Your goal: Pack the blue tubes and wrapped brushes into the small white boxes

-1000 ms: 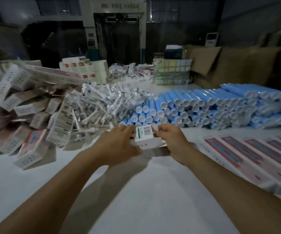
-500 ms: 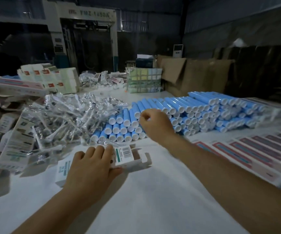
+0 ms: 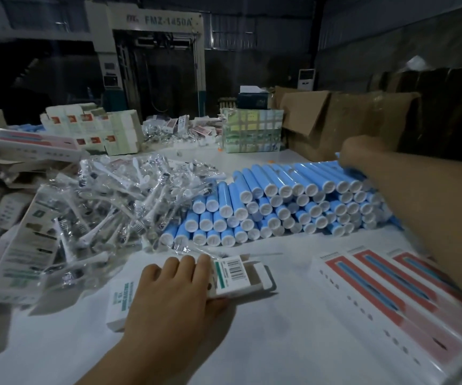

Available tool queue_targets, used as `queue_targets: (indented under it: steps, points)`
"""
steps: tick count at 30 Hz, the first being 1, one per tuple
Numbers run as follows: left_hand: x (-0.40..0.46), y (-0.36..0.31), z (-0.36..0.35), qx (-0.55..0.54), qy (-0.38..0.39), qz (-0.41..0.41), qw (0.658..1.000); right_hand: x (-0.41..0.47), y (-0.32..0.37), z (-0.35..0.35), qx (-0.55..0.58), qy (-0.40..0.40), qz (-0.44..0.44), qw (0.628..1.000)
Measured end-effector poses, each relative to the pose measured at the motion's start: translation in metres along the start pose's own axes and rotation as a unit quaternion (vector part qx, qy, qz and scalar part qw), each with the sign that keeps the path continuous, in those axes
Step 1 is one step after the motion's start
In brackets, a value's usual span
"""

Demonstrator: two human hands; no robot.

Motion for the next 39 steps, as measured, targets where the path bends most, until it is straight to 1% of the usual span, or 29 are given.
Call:
queue_targets:
  steps: [4, 8, 10, 12, 13, 15, 16, 18, 20, 22, 25, 27, 29, 31, 32, 35, 36, 37, 39]
  points:
    - [0.001, -0.001, -0.004, -0.001, 0.039, -0.006, 0.999, 0.003, 0.000, -0.003, -0.003, 0.030, -0.007, 1.000]
    - [0.001, 0.000, -0.004, -0.022, 0.088, 0.017, 0.996, -0.003, 0.003, 0.010, 0.005, -0.015, 0.020, 1.000]
    - [0.000, 0.003, -0.009, -0.010, 0.088, 0.020, 0.996, -0.011, 0.011, 0.030, 0.077, -0.049, 0.043, 0.995]
    - [-0.002, 0.004, -0.013, 0.000, 0.084, 0.015, 0.996, -0.025, 0.025, 0.057, 0.205, -0.074, 0.066, 0.974]
    - [-0.002, 0.004, -0.012, 0.002, 0.080, 0.015, 0.997, -0.035, 0.032, 0.072, 0.294, -0.079, 0.075, 0.950]
    - [-0.002, 0.006, -0.011, -0.002, 0.071, 0.019, 0.997, -0.062, 0.041, 0.093, 0.482, -0.063, 0.056, 0.872]
    - [-0.002, 0.006, -0.010, -0.010, 0.064, 0.024, 0.998, -0.080, 0.044, 0.098, 0.554, -0.048, 0.038, 0.831]
    - [-0.003, 0.009, -0.007, -0.028, 0.047, 0.042, 0.998, -0.119, 0.053, 0.099, 0.653, -0.023, 0.023, 0.757]
    - [-0.004, 0.013, -0.005, -0.034, 0.041, 0.065, 0.996, -0.159, 0.059, 0.089, 0.722, -0.014, 0.008, 0.691]
    - [-0.007, 0.020, 0.000, -0.040, 0.028, 0.091, 0.995, -0.195, 0.060, 0.068, 0.766, -0.023, -0.030, 0.641]
    - [-0.012, 0.027, 0.009, -0.062, 0.003, 0.119, 0.991, -0.233, 0.063, 0.031, 0.804, -0.016, -0.106, 0.584]
    - [-0.014, 0.028, 0.008, -0.053, 0.006, 0.119, 0.991, -0.248, 0.067, 0.013, 0.816, 0.001, -0.146, 0.560]
    - [-0.014, 0.027, 0.006, -0.045, 0.010, 0.118, 0.992, -0.258, 0.073, 0.006, 0.821, 0.019, -0.160, 0.548]
    - [-0.014, 0.025, 0.006, -0.046, 0.011, 0.117, 0.992, -0.266, 0.078, 0.002, 0.821, 0.035, -0.152, 0.549]
    - [-0.013, 0.023, 0.007, -0.048, 0.010, 0.116, 0.992, -0.271, 0.080, 0.002, 0.815, 0.040, -0.141, 0.561]
    - [-0.013, 0.019, 0.008, -0.048, 0.014, 0.111, 0.993, -0.284, 0.089, -0.001, 0.772, 0.062, -0.101, 0.624]
    - [-0.014, 0.019, 0.008, -0.046, 0.018, 0.109, 0.993, -0.287, 0.091, -0.003, 0.763, 0.072, -0.098, 0.635]
    - [-0.015, 0.019, 0.008, -0.045, 0.022, 0.108, 0.993, -0.288, 0.092, -0.005, 0.761, 0.082, -0.103, 0.635]
    - [-0.016, 0.018, 0.007, -0.044, 0.027, 0.104, 0.993, -0.289, 0.093, -0.008, 0.766, 0.106, -0.131, 0.620]
Point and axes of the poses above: each hand's wrist, its own x-axis towards the middle knuckle, its own z-axis out of the back of the hand, y = z × x, the point moved 6 cm from there along x, towards the middle knuckle, and after that the axes turned 9 degrees about -y, right-handed, at the moved point
